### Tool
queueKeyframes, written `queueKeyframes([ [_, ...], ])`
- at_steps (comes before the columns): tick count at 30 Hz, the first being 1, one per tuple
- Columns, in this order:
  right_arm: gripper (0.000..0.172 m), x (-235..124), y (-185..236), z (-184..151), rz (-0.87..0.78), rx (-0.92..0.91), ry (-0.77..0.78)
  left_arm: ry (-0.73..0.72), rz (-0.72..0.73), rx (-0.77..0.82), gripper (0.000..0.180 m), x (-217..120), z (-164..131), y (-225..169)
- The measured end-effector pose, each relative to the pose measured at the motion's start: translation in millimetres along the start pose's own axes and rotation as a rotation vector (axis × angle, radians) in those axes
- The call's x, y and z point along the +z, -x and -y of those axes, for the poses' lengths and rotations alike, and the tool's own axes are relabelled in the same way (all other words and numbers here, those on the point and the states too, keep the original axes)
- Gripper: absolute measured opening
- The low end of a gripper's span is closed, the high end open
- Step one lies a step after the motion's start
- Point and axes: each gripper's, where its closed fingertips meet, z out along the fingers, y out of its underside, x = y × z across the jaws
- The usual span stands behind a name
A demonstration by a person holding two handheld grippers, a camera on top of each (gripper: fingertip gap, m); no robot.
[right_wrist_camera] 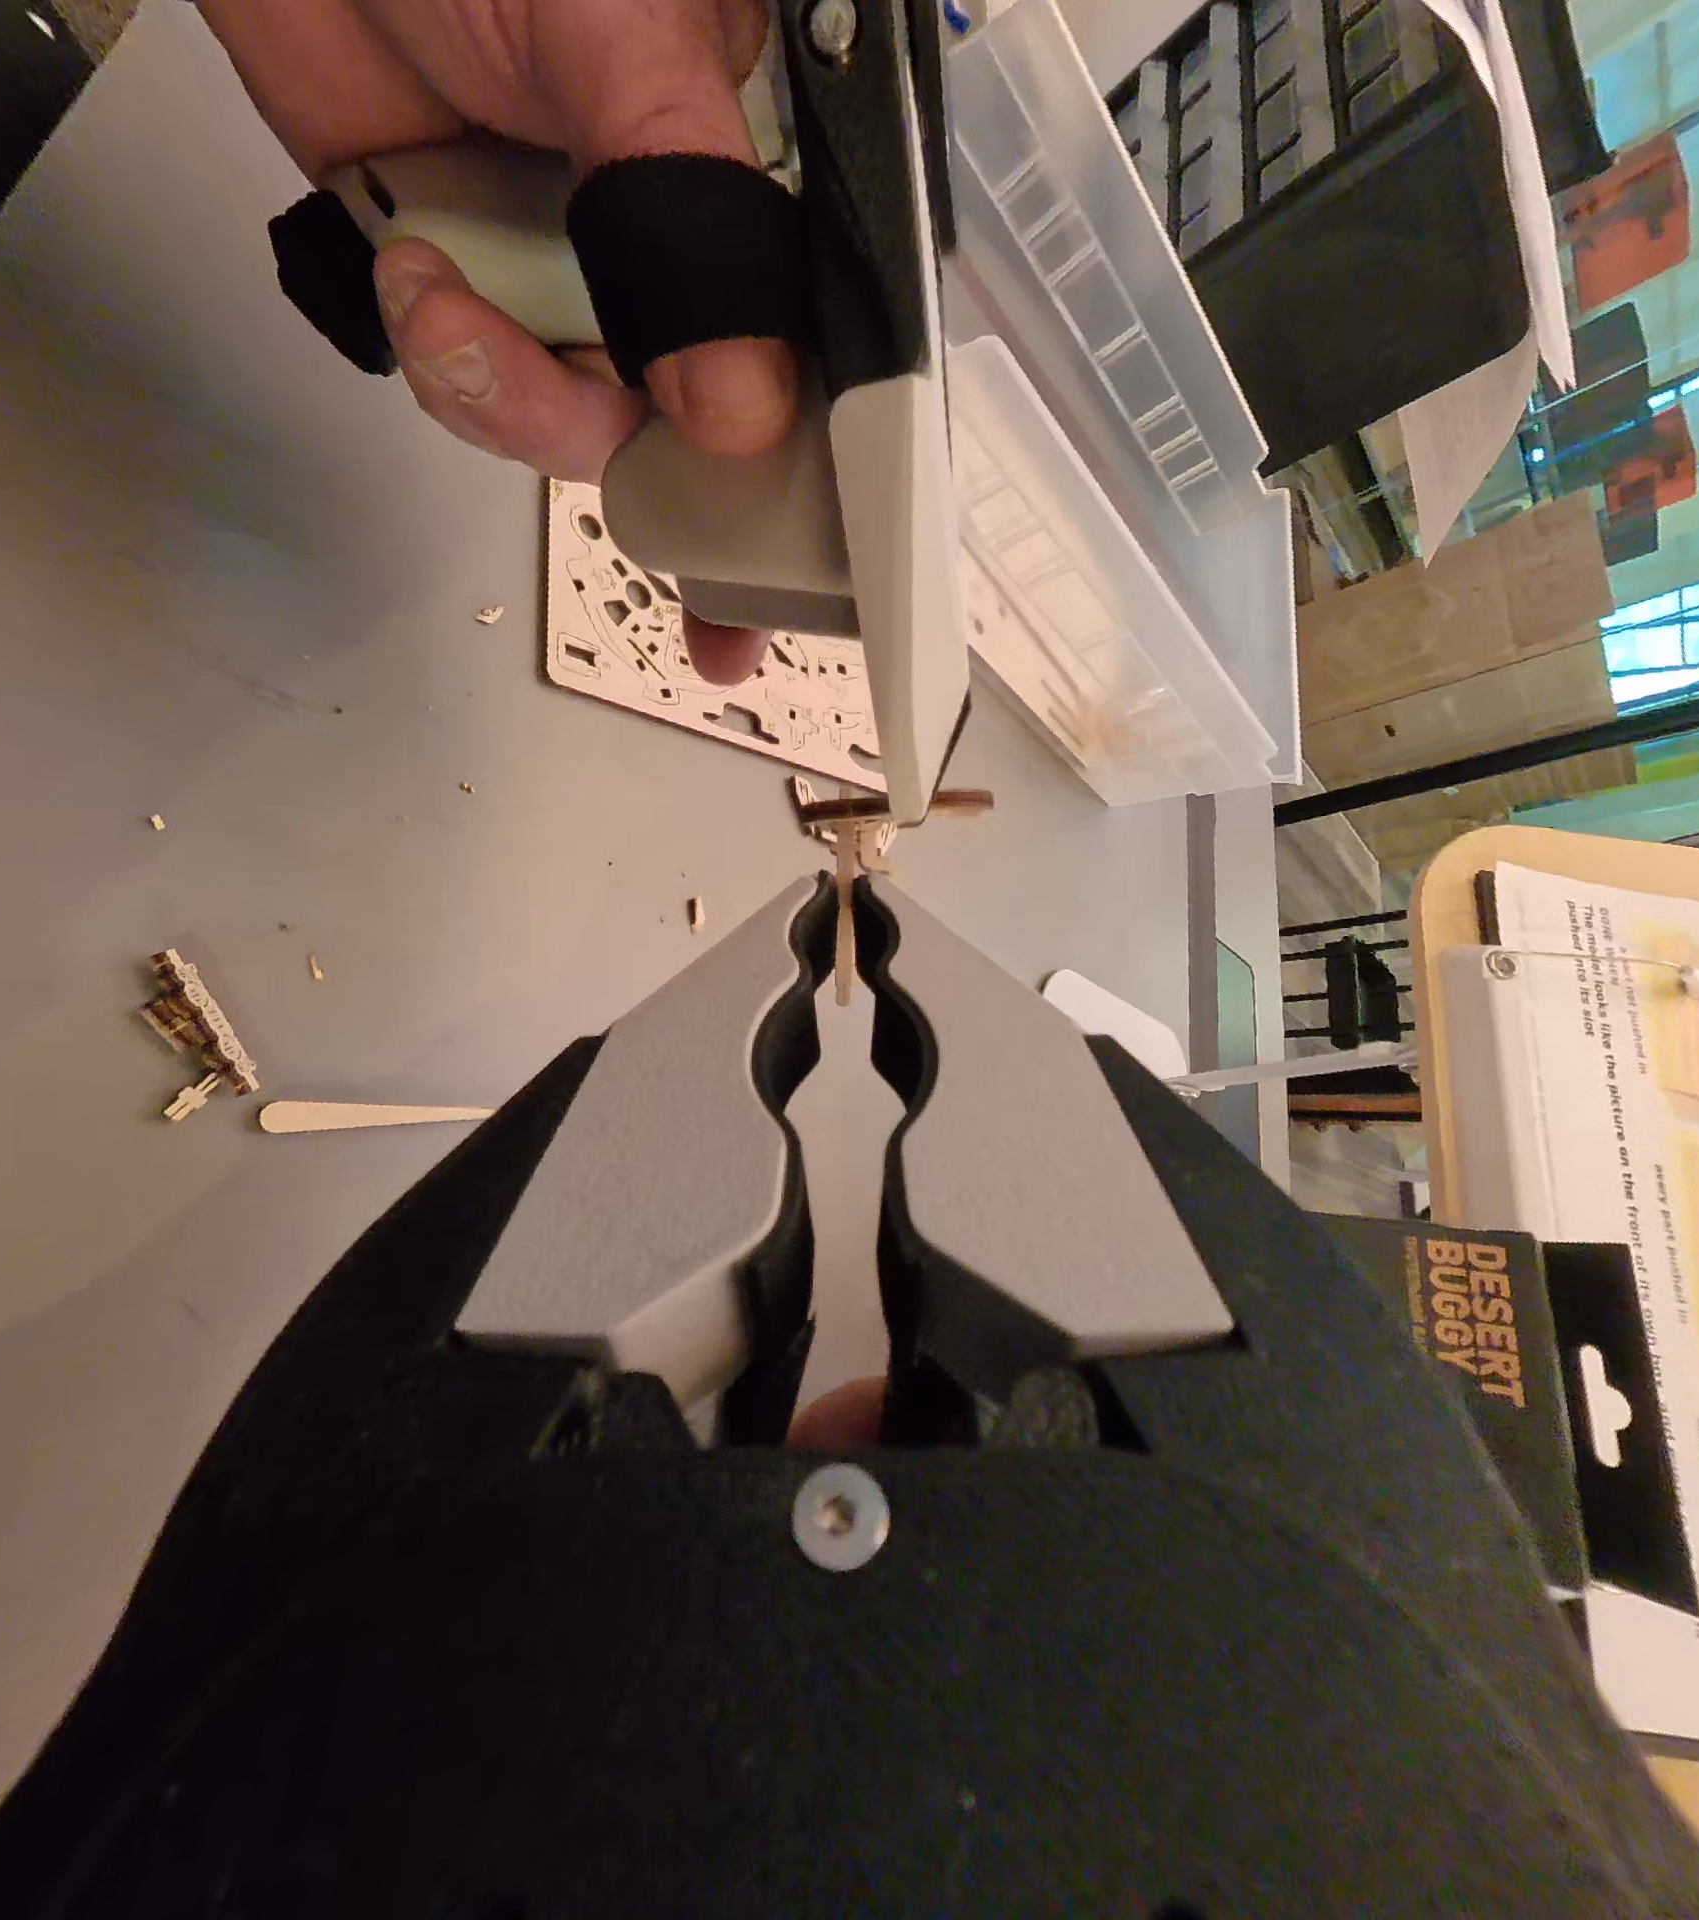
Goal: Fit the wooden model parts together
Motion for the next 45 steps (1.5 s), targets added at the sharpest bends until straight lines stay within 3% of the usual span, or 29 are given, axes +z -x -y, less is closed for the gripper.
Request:
queueKeyframes([
  [33, 0.001, -3.4, -4.9, 8.0, -0.027, 0.023, -0.026, 0.036, 0.069, 0.083, 0.007, -1.2, -5.5, 3.0],
  [45, 0.005, -3.3, -10.2, 7.1, -0.064, 0.039, -0.008, -0.032, 0.088, -0.001, 0.006, -2.8, -1.6, 9.5],
])
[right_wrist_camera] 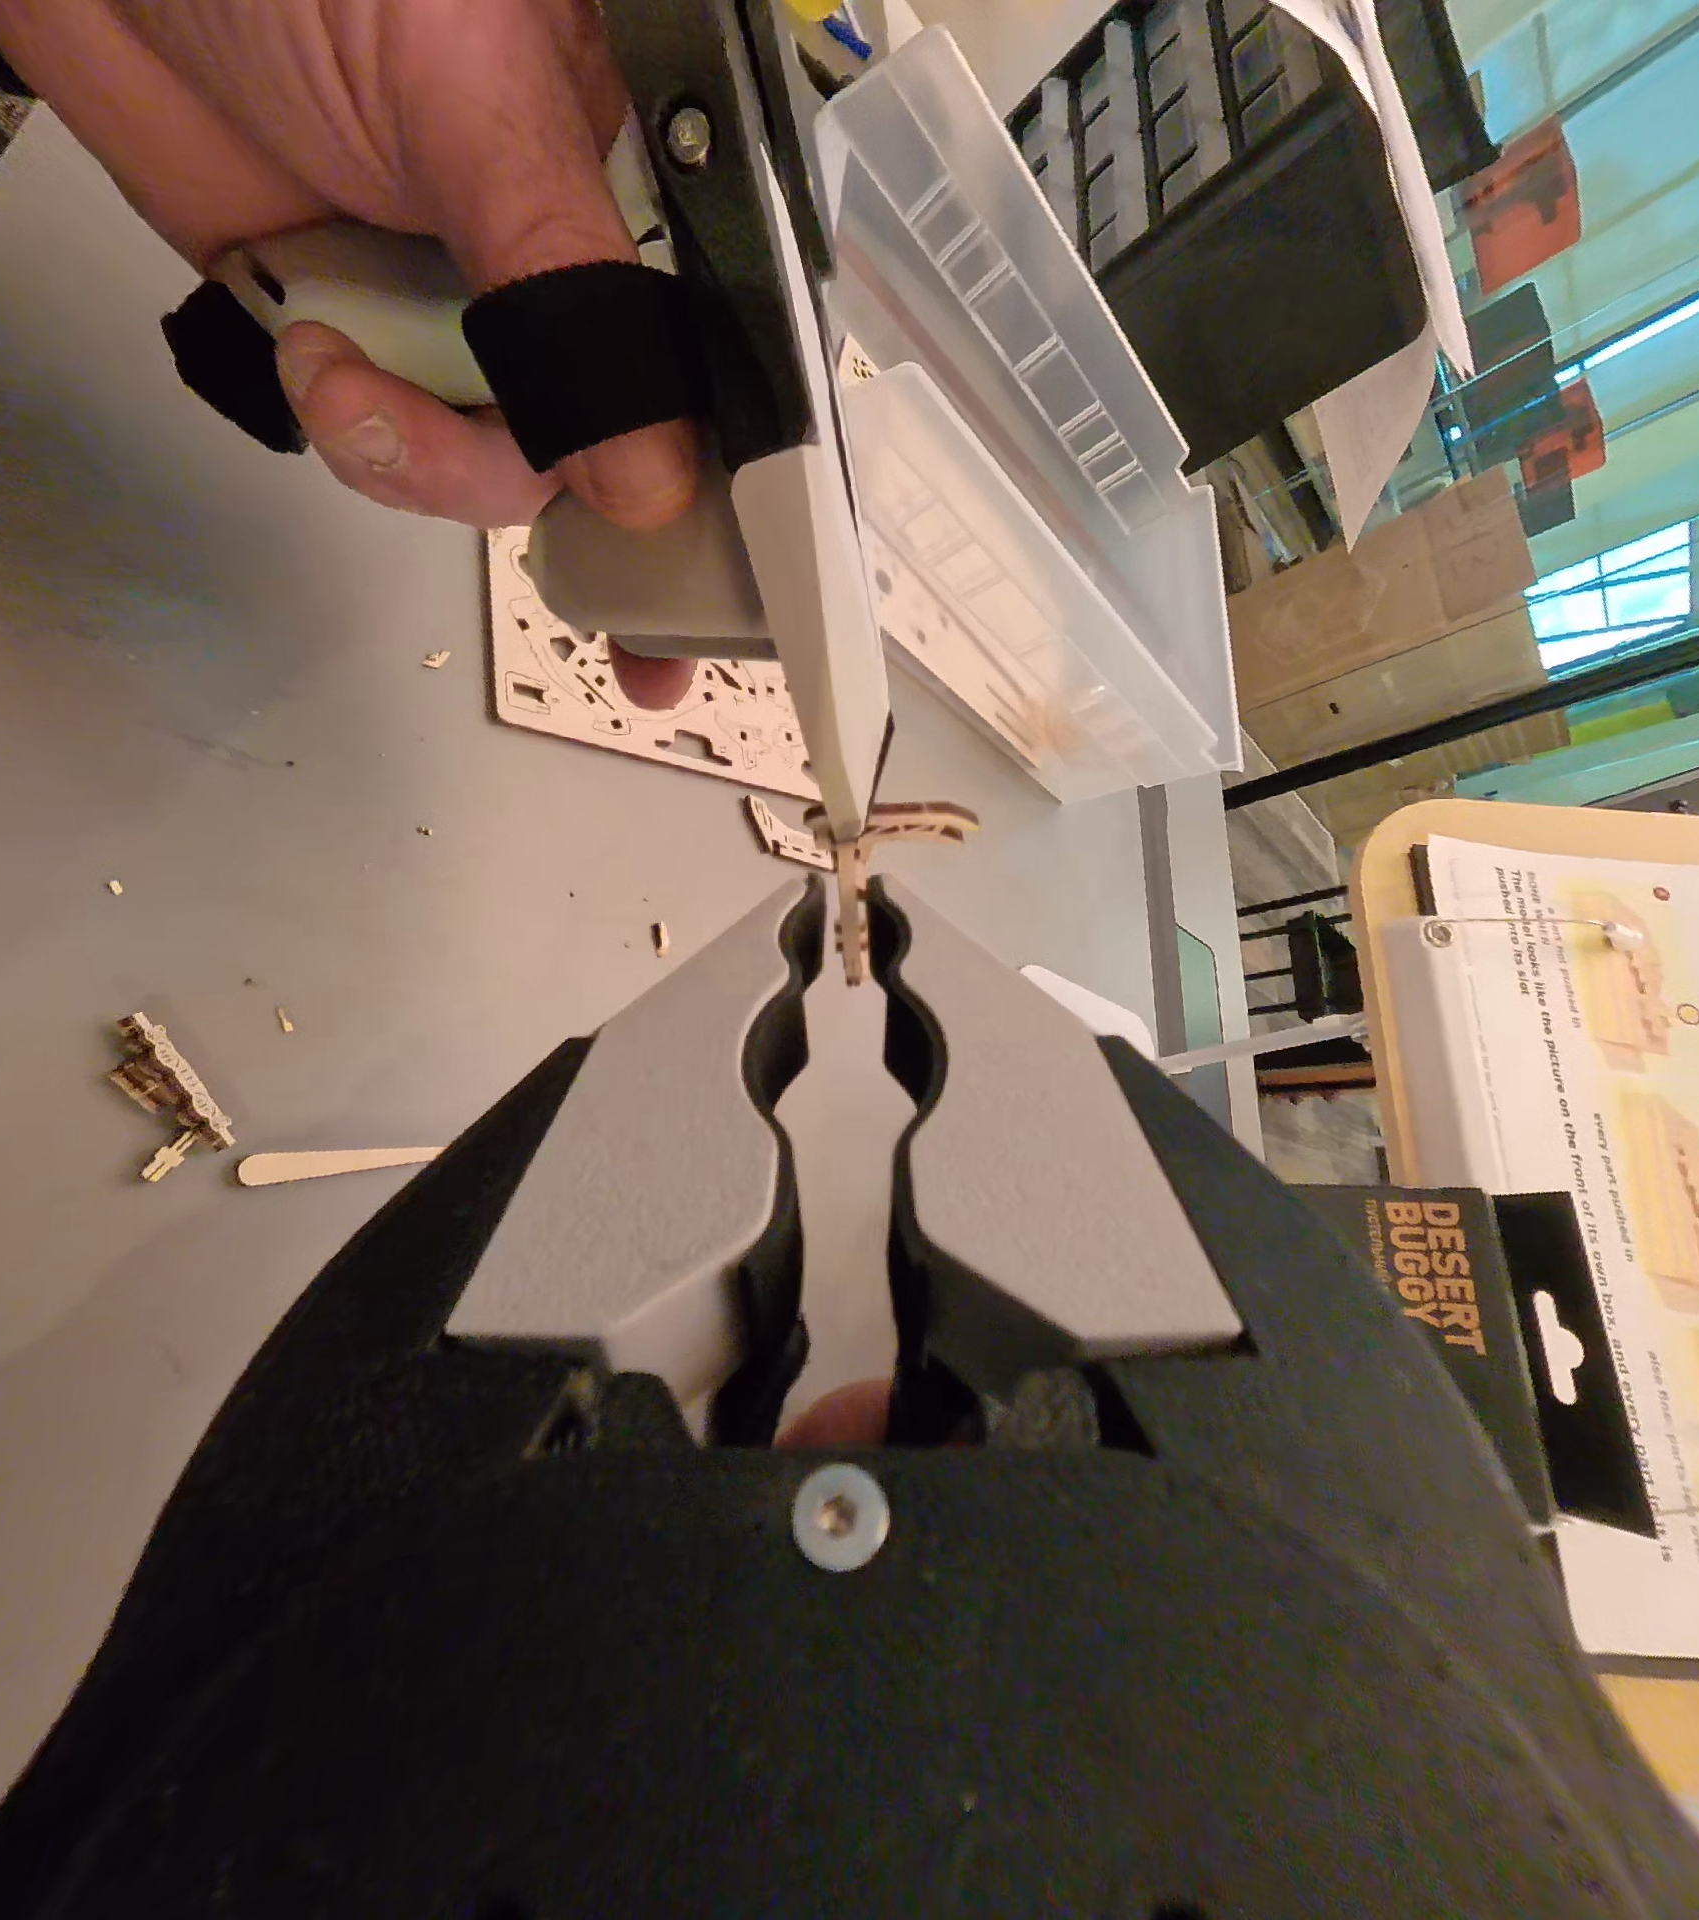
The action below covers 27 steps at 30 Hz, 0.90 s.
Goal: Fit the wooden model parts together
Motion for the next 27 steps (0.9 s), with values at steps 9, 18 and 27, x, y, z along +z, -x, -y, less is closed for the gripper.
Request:
queueKeyframes([
  [9, 0.007, -20.0, -15.3, -17.1, -0.005, 0.185, 0.000, -0.031, -0.006, -0.037, 0.007, -3.4, 4.8, 3.6],
  [18, 0.000, -12.0, -2.4, -13.3, 0.026, 0.225, -0.015, -0.027, -0.003, -0.021, 0.006, -1.2, 3.4, 0.1],
  [27, 0.018, -14.1, 36.2, -90.3, 0.191, 0.466, 0.307, -0.021, 0.035, -0.018, 0.007, -8.2, 3.0, 10.1],
])
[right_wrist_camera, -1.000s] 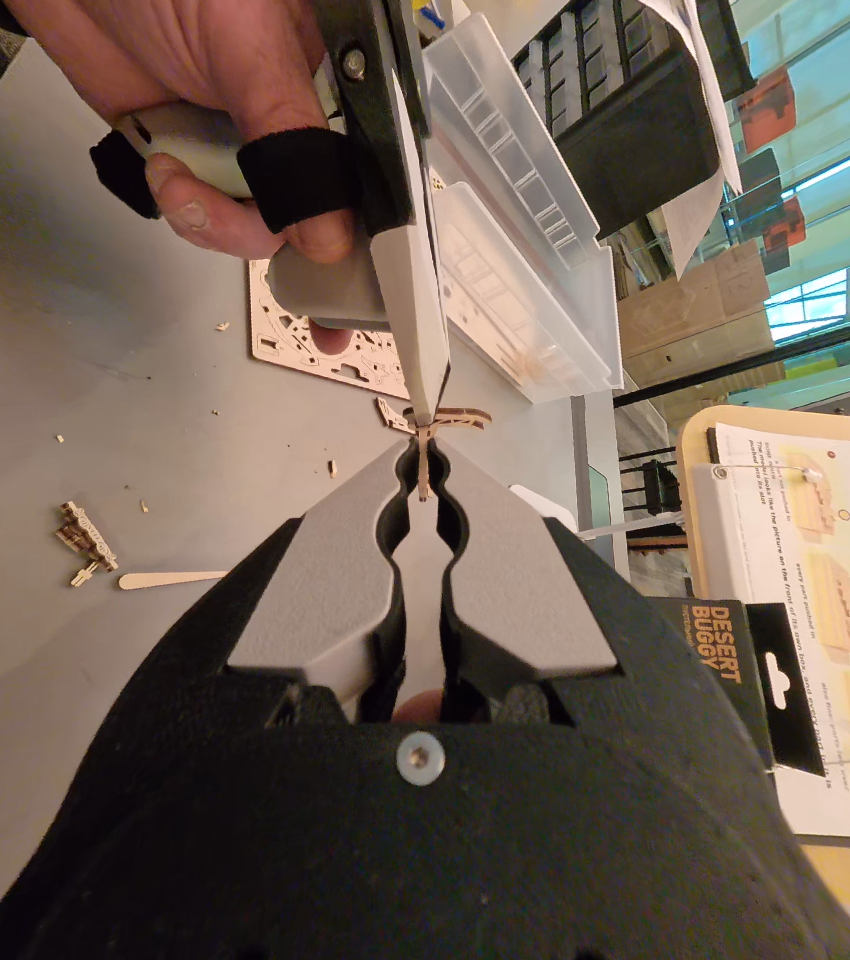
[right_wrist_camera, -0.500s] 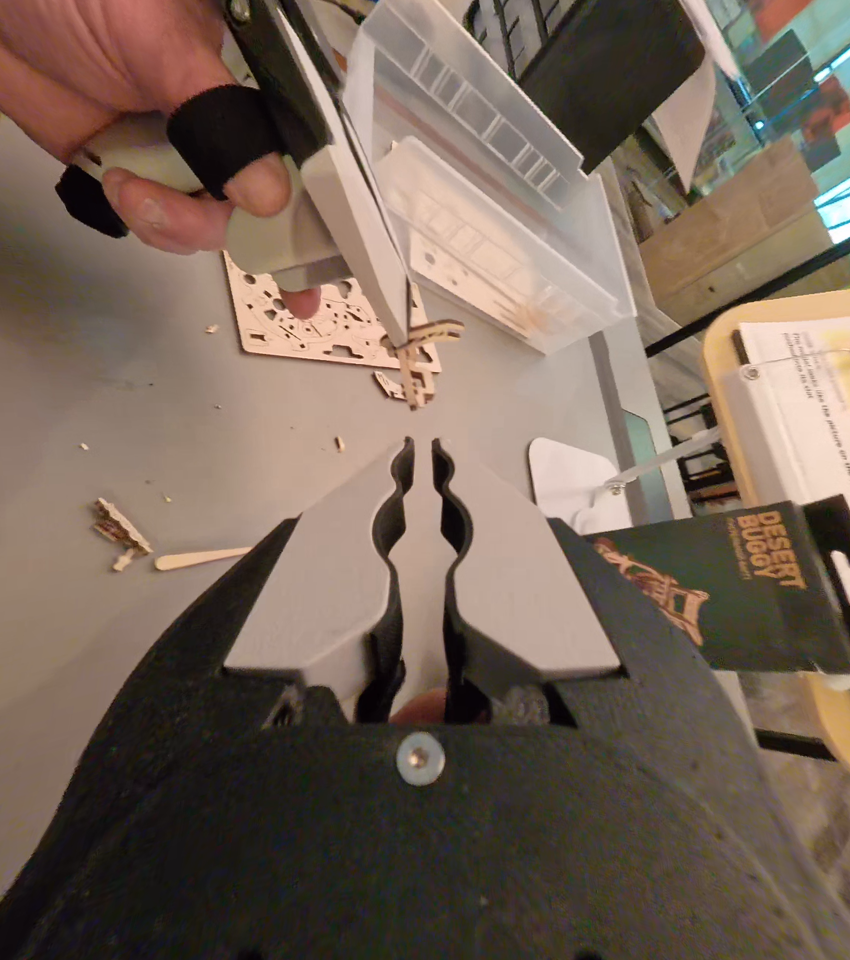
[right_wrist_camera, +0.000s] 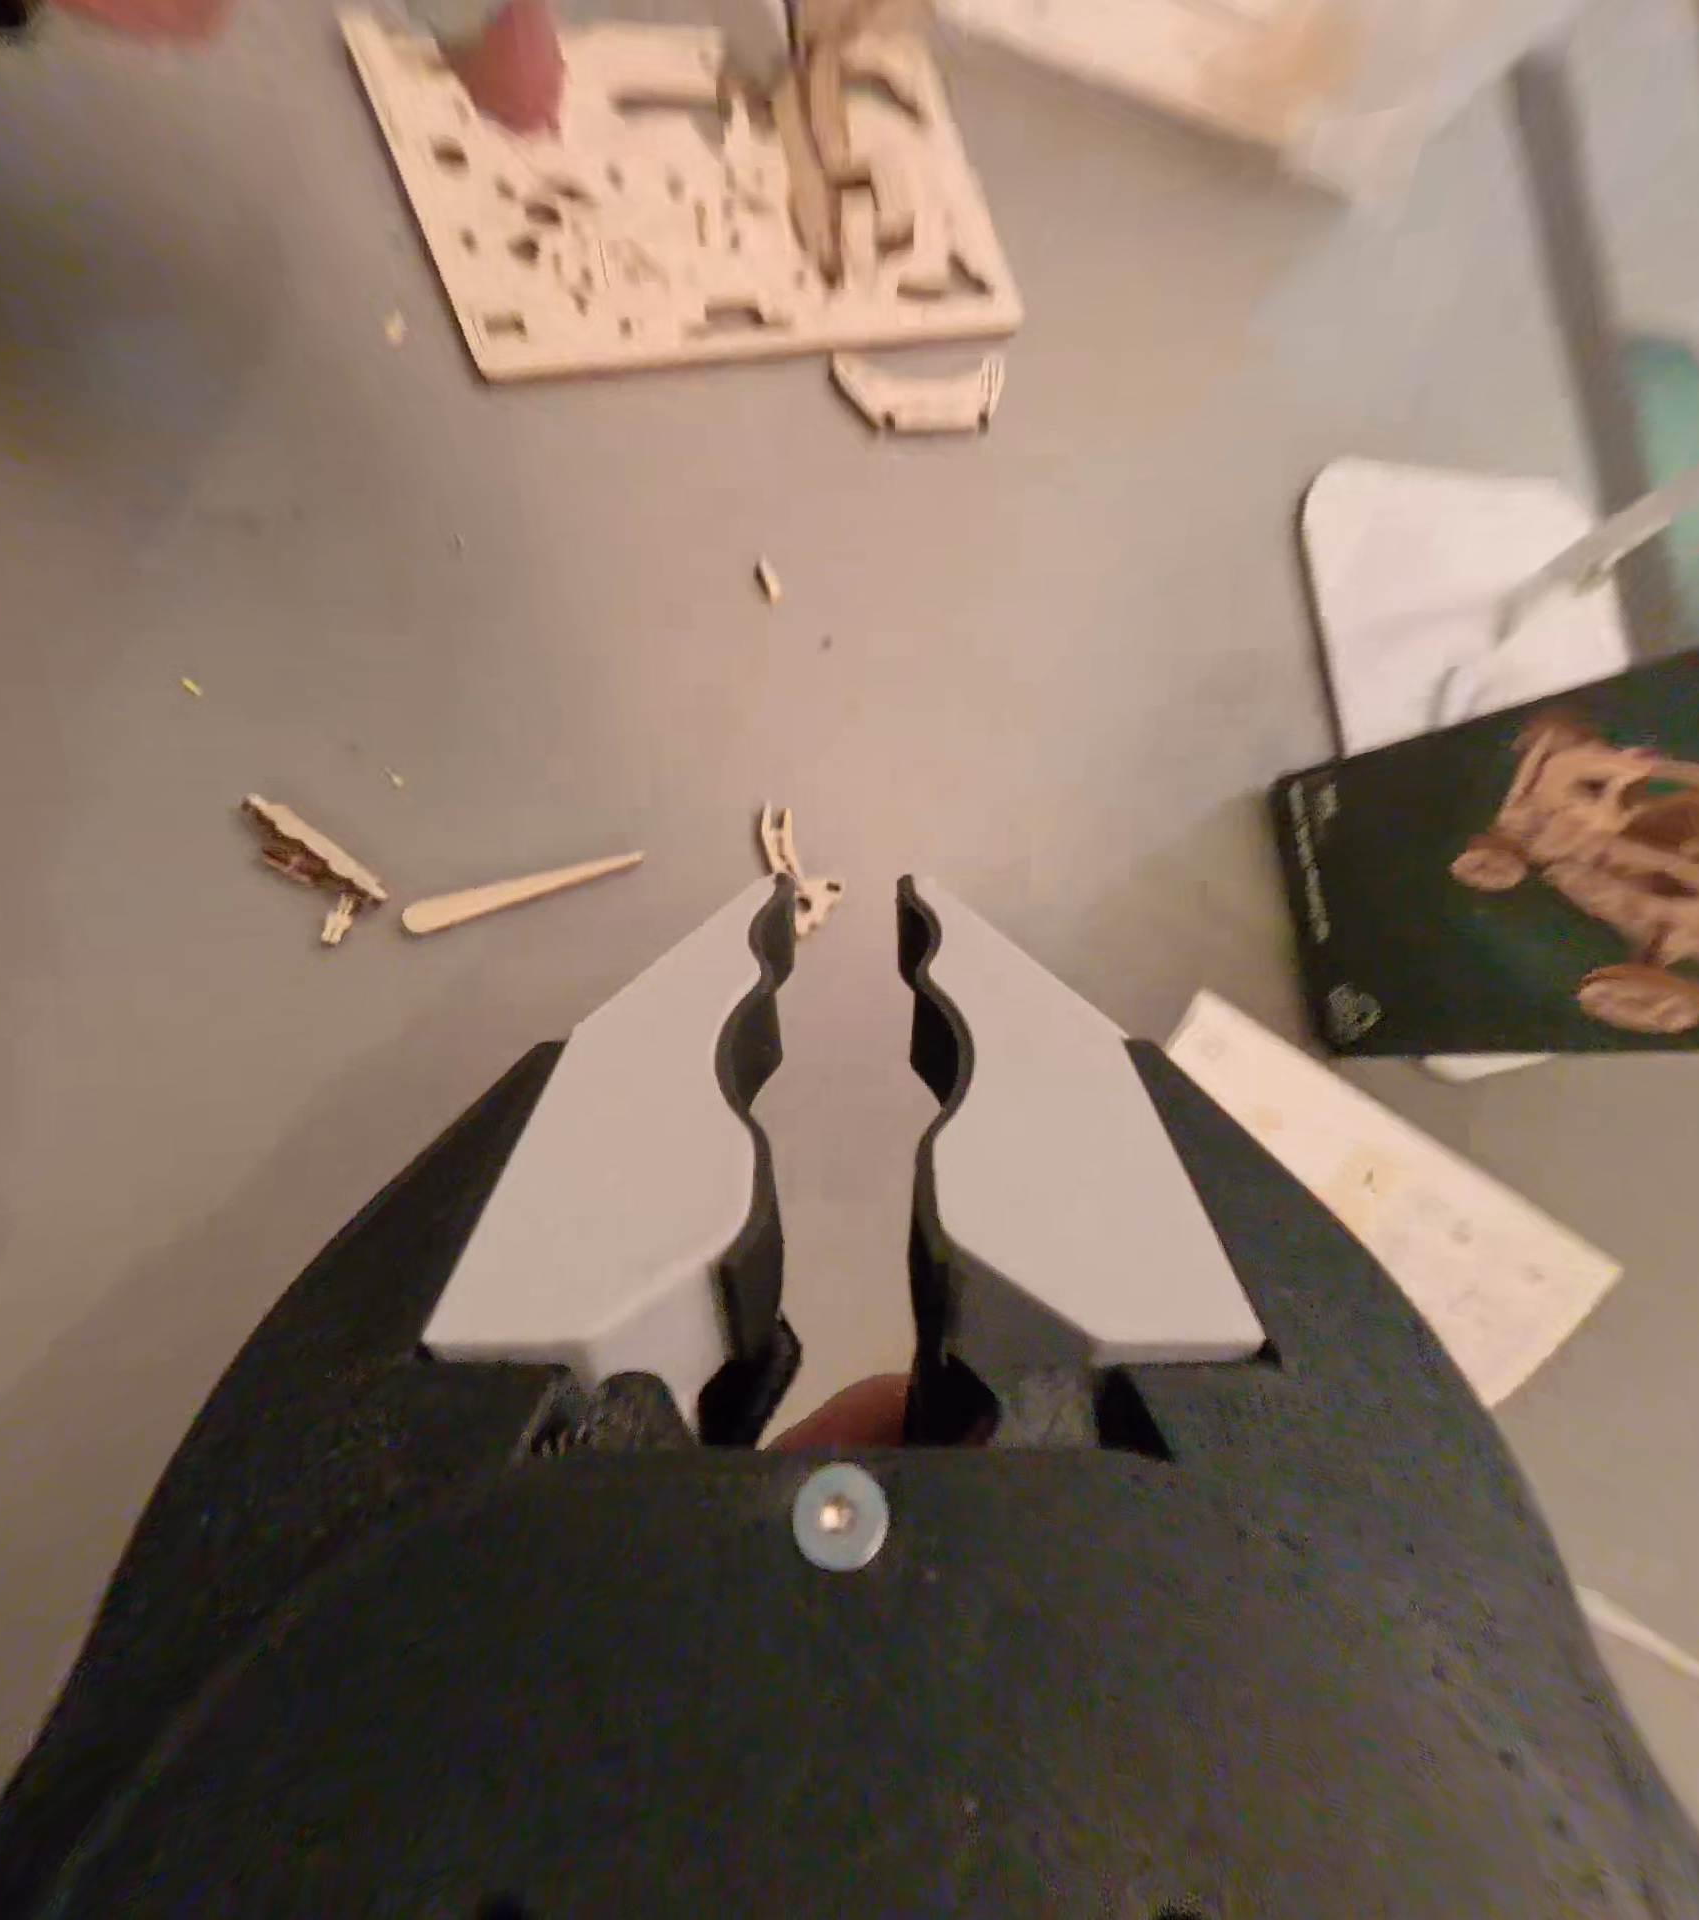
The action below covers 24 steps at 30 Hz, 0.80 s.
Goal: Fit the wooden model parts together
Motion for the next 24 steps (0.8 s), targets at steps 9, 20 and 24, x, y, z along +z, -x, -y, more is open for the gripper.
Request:
queueKeyframes([
  [9, 0.013, 37.0, 14.3, -10.7, 0.065, -0.028, 0.098, 0.022, 0.013, -0.016, 0.007, -2.2, -8.2, 11.2],
  [20, 0.003, 49.5, 13.3, -11.5, 0.176, 0.110, 0.158, 0.027, 0.021, 0.007, 0.007, -2.9, -10.3, 13.7],
  [24, 0.000, 34.2, 8.3, 21.0, 0.219, 0.311, -0.058, 0.013, 0.041, 0.024, 0.007, -4.9, -7.2, 16.9],
])
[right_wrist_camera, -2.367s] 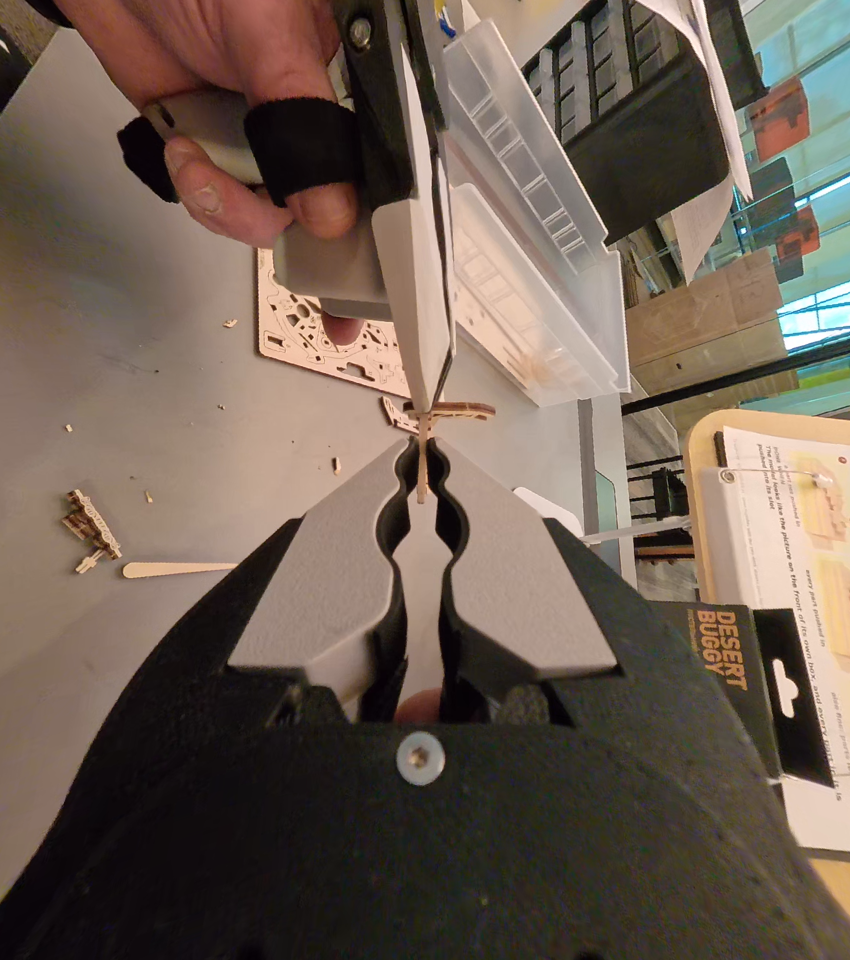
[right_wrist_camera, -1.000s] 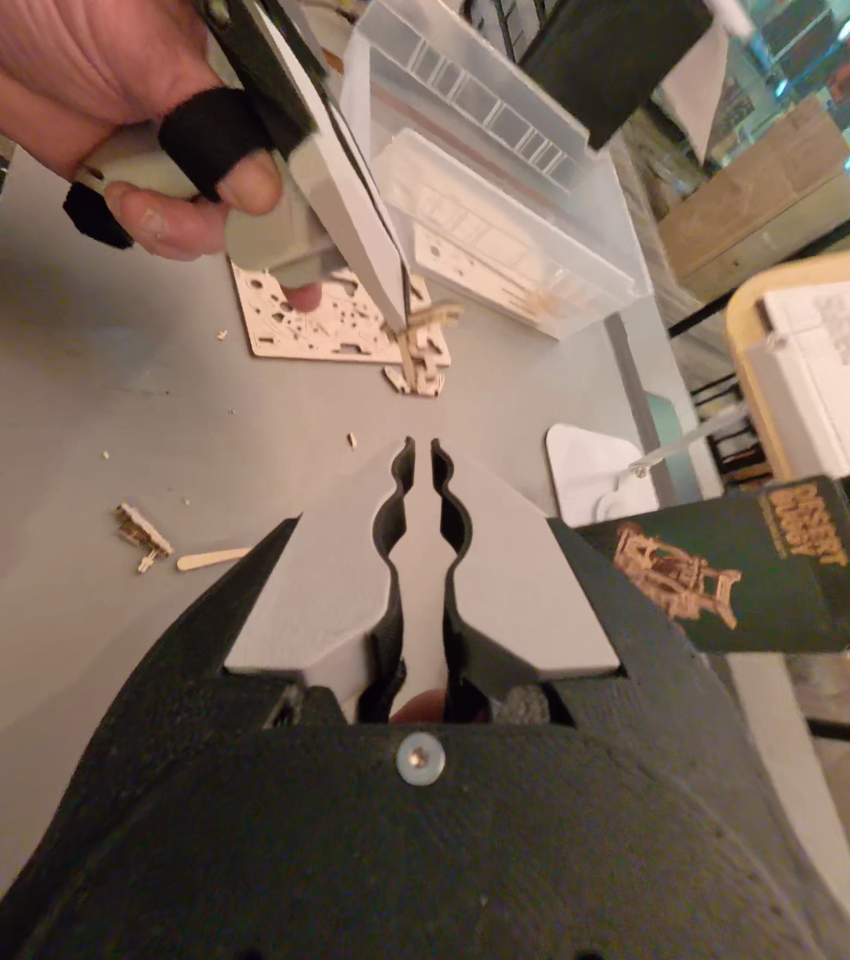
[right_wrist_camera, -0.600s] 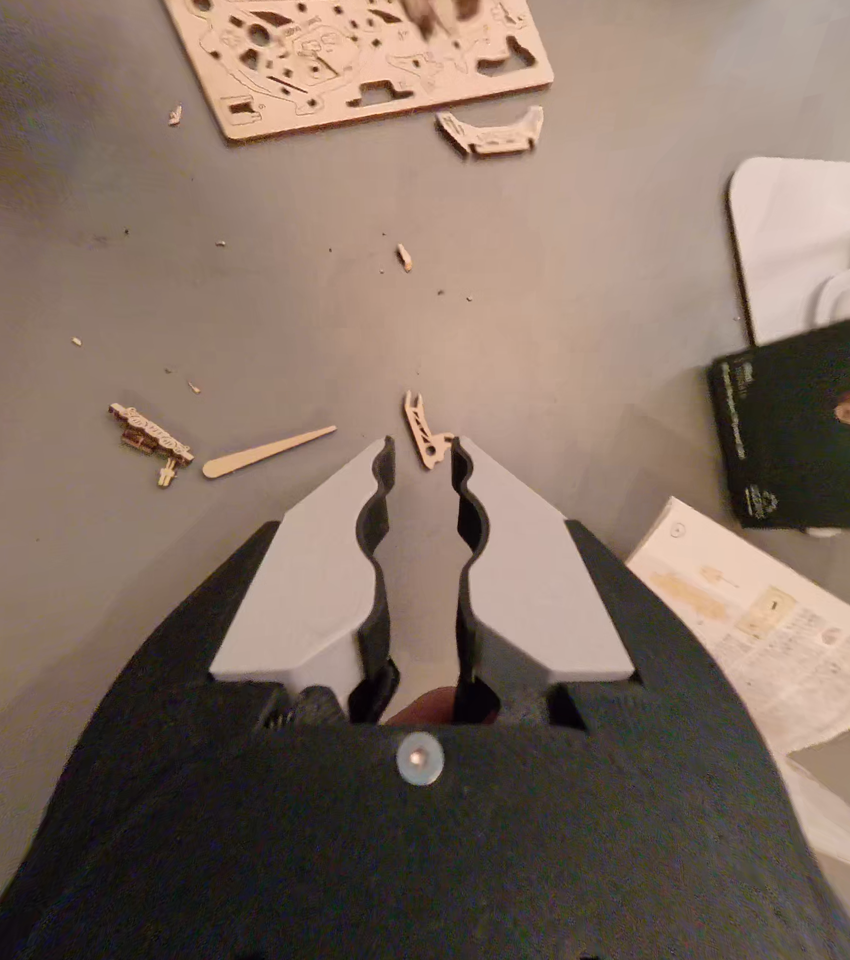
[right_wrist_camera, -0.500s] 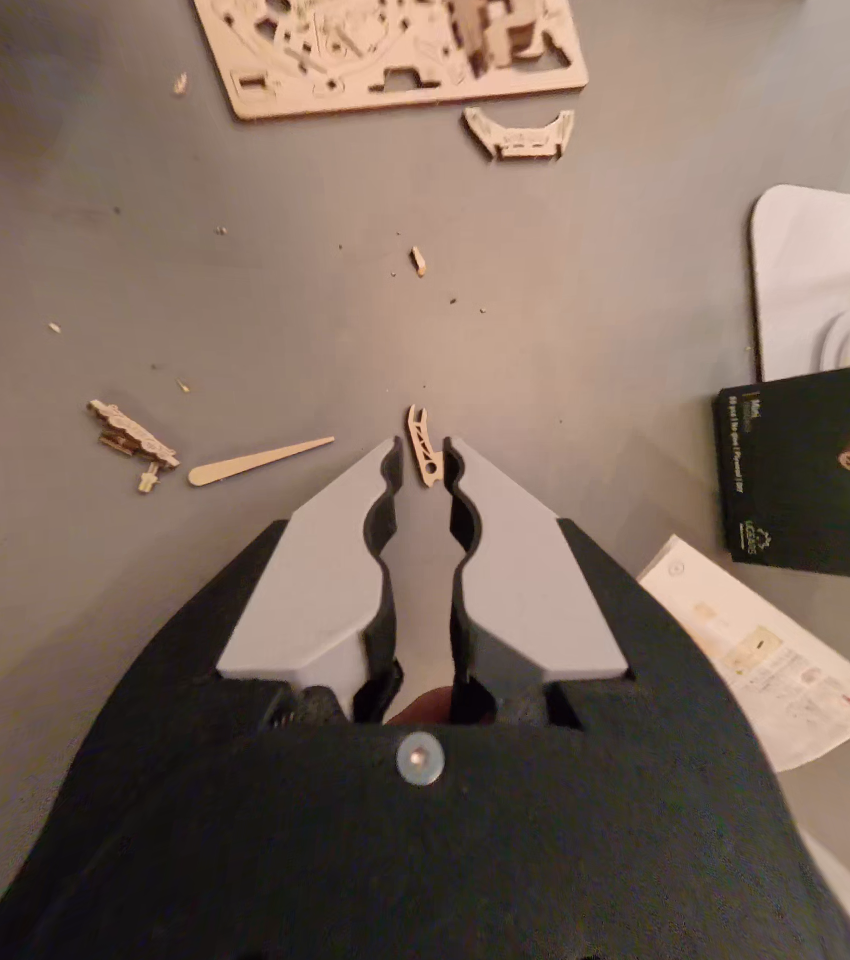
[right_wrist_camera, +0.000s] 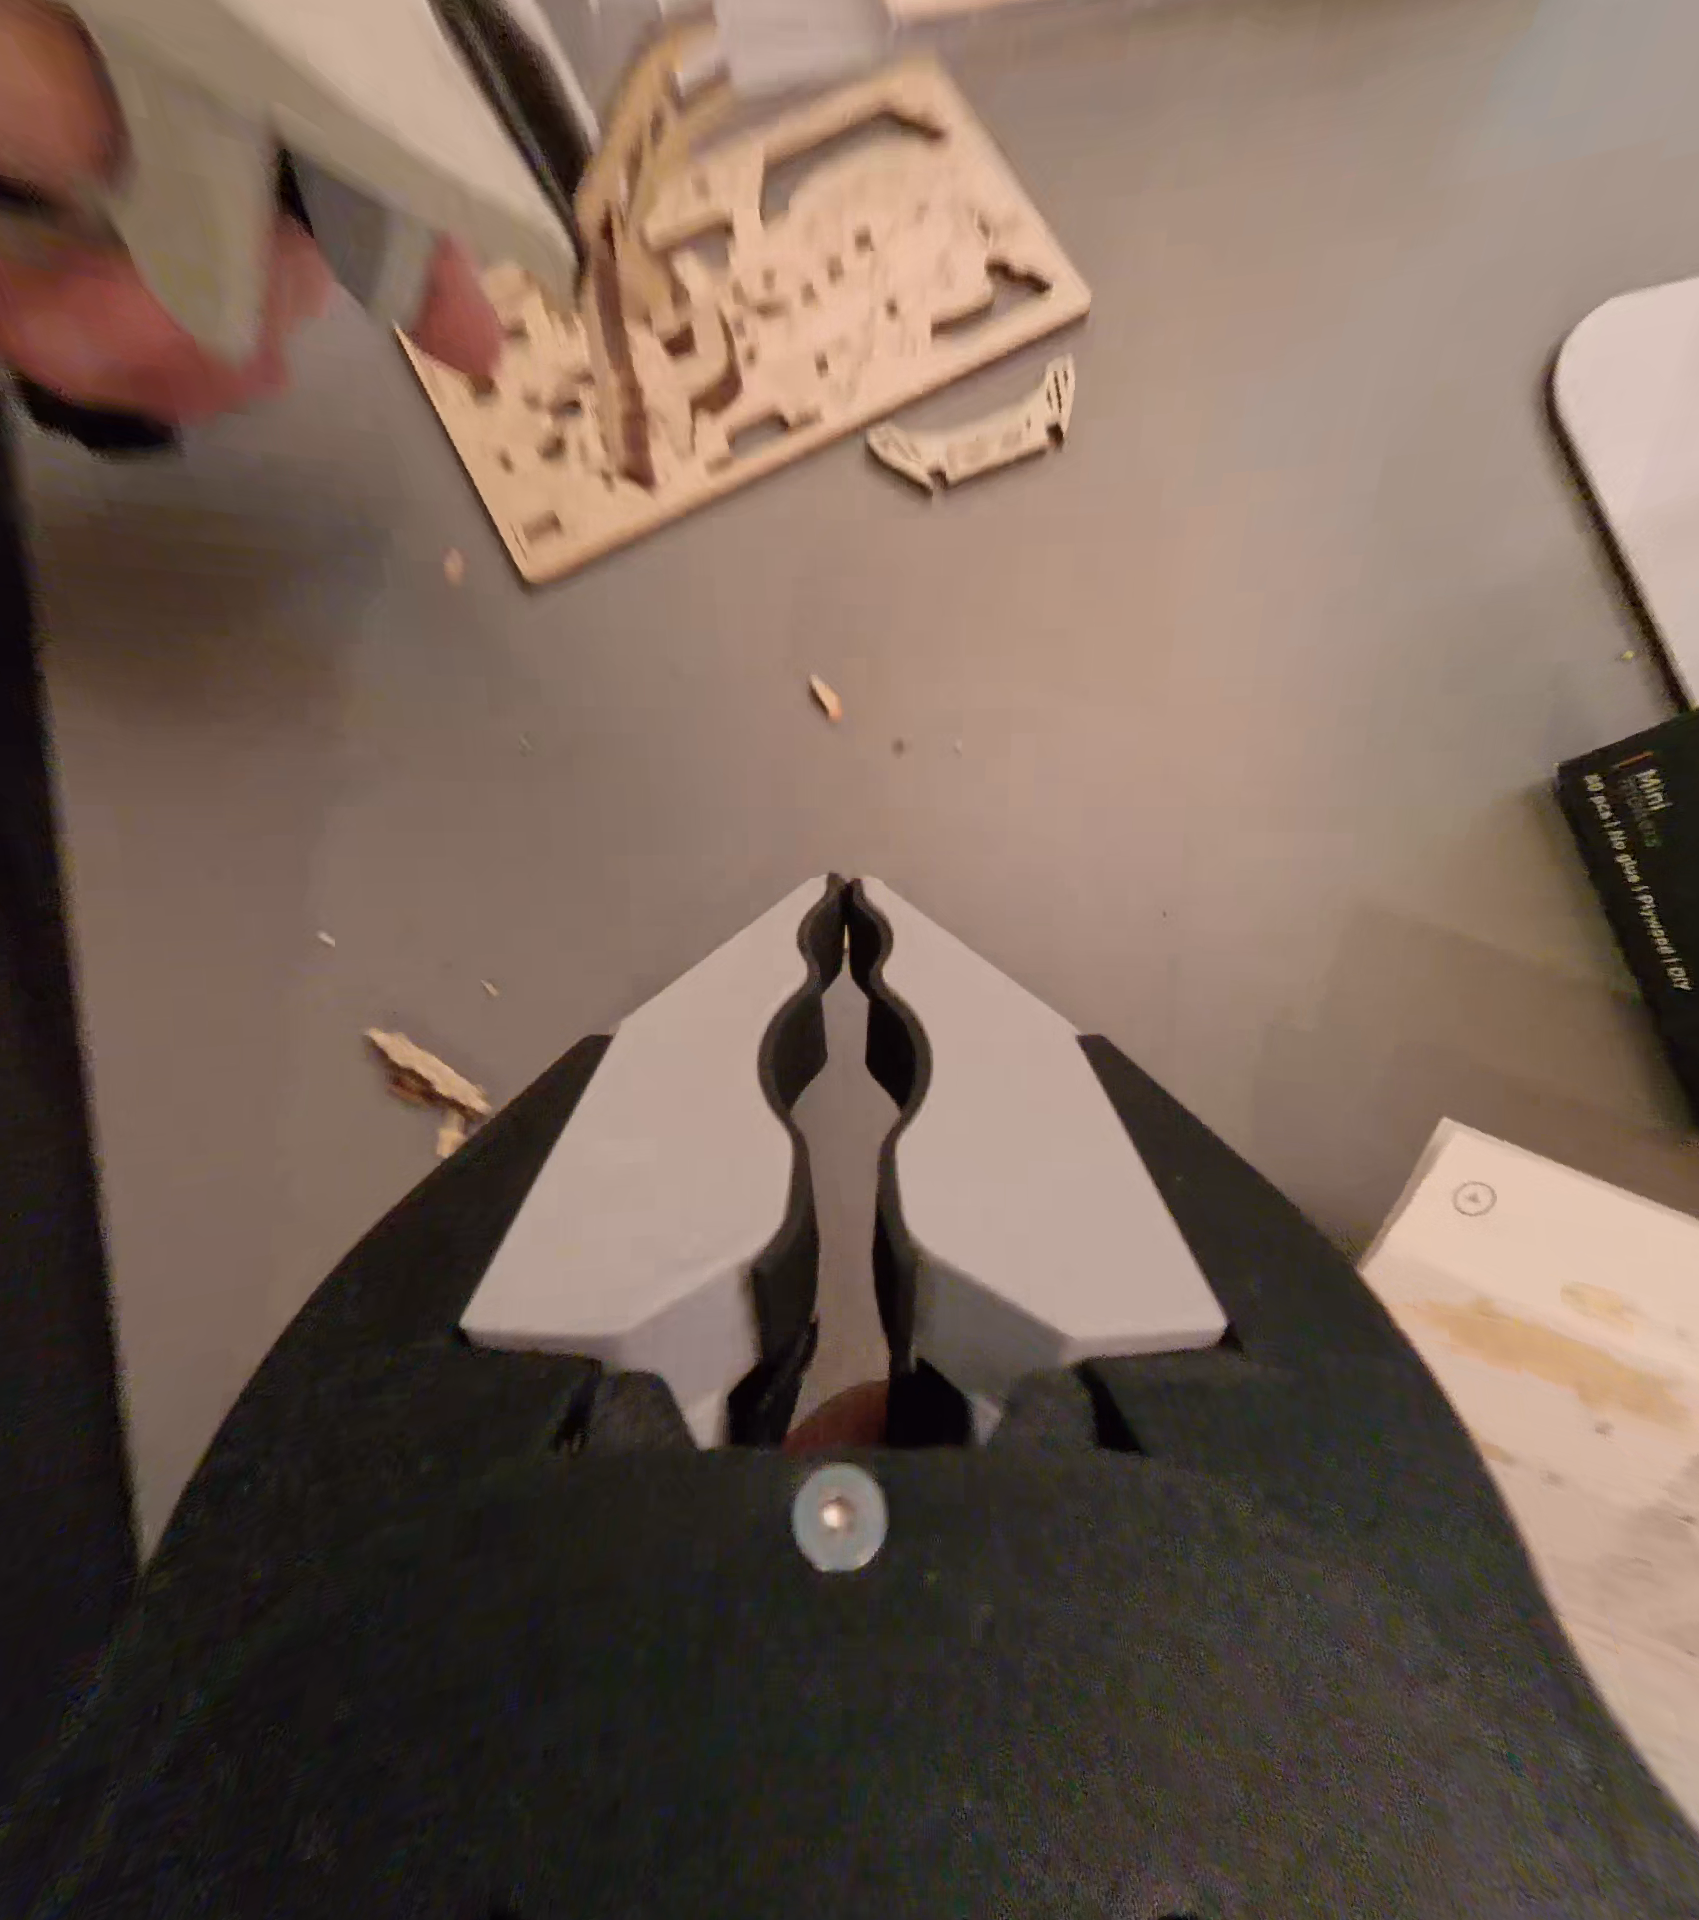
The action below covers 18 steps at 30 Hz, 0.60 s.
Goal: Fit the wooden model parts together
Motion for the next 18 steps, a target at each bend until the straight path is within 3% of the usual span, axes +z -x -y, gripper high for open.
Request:
queueKeyframes([
  [4, 0.000, -8.6, 11.3, 14.2, 0.075, 0.102, -0.111, -0.005, 0.012, 0.011, 0.007, -0.4, 1.7, 1.6],
  [7, 0.003, -4.6, 6.5, -5.7, -0.010, -0.017, 0.018, -0.002, 0.019, 0.015, 0.007, -1.2, 1.3, 3.7],
  [10, 0.020, 3.8, 15.8, -14.3, 0.026, -0.043, 0.086, -0.004, 0.020, 0.010, 0.007, -1.6, 2.1, 4.9],
  [13, 0.023, 13.4, 14.9, -25.0, -0.004, -0.068, 0.173, 0.000, 0.022, 0.014, 0.007, -1.8, 1.4, 4.8],
  [18, 0.021, 22.9, 13.2, -27.9, -0.026, 0.037, 0.239, -0.002, 0.023, 0.012, 0.007, -2.4, 1.9, 5.4],
])
